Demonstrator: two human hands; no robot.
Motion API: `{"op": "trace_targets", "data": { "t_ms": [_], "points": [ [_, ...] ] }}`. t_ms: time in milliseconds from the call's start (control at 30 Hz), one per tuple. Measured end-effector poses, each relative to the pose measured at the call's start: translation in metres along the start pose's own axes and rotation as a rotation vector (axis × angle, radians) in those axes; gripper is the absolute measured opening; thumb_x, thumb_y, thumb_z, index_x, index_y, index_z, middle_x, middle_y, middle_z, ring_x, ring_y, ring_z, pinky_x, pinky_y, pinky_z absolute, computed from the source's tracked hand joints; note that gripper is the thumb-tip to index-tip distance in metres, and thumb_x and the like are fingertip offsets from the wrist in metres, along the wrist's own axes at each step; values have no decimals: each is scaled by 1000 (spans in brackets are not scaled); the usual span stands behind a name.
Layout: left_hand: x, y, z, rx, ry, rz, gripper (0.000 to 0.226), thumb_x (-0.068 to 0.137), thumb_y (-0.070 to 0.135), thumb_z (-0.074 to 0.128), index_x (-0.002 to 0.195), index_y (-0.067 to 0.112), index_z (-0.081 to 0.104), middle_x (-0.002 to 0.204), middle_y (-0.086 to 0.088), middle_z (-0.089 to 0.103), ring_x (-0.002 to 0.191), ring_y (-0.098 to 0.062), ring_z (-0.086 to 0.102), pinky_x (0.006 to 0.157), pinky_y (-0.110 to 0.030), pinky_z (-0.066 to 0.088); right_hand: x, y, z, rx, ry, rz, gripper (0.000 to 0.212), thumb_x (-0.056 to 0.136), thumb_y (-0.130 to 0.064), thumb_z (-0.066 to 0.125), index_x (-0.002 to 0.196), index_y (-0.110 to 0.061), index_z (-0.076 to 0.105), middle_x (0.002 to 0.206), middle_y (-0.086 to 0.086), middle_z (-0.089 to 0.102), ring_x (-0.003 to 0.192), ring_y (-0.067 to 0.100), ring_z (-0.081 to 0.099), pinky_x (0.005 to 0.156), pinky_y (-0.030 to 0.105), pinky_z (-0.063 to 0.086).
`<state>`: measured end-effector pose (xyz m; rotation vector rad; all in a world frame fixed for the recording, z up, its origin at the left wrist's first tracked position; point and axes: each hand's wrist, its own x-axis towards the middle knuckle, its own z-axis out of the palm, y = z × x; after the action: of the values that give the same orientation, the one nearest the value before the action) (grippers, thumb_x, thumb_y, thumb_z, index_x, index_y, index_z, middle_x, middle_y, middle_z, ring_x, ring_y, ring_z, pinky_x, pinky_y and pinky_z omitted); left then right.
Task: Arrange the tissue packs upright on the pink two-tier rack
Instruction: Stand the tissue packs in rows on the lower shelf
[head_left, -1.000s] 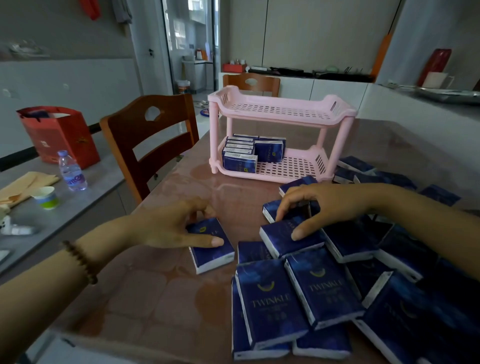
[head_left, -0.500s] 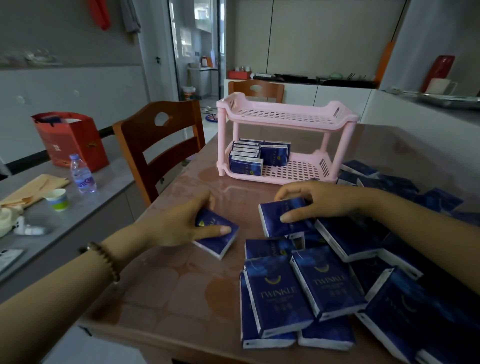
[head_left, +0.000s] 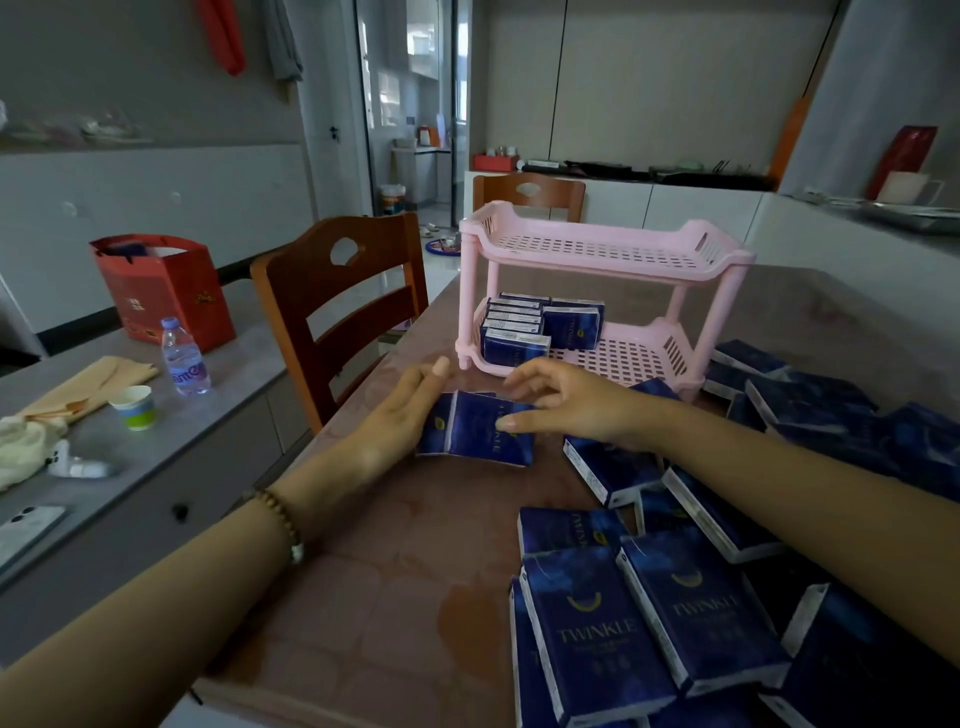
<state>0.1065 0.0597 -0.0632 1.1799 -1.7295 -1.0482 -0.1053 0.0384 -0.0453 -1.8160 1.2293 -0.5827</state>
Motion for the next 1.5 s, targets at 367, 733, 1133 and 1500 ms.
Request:
{"op": "trace_targets", "data": {
  "t_ms": [367,733,1133,1500],
  "points": [
    [-6,-11,-13,66,37,104,61,72,26,74,120,26,36,116,11,53,109,-9,56,89,-26,53,-1,-9,6,-95,11,-185,50,77,-18,75,119,-25,49,114,-6,55,111,16,58,97,36,50],
    [-4,-11,-11,113,-97,127,44,75,11,72,111,14,48,109,15,58,100,1,60,76,-11,53,-7,-4,2,-257,-18,-231,60,75,-19,78,127,-21,49,124,-8,57,114,8,55,88,19,48],
    [54,35,19,109,-20,362,39,88,26,59,125,16,50,115,12,57,109,-6,56,87,-16,51,-20,-2,-60,-71,224,-190,48,73,-15,76,112,-30,52,119,-7,61,108,3,59,91,23,51],
    [108,-1,52,770,110,452,51,100,33,33,146,13,28,153,-7,31,143,-23,24,118,-32,13,13,37,-107,-200,487,7,53,78,-14,74,122,-11,45,126,6,54,114,21,54,100,39,45]
  ]
}}
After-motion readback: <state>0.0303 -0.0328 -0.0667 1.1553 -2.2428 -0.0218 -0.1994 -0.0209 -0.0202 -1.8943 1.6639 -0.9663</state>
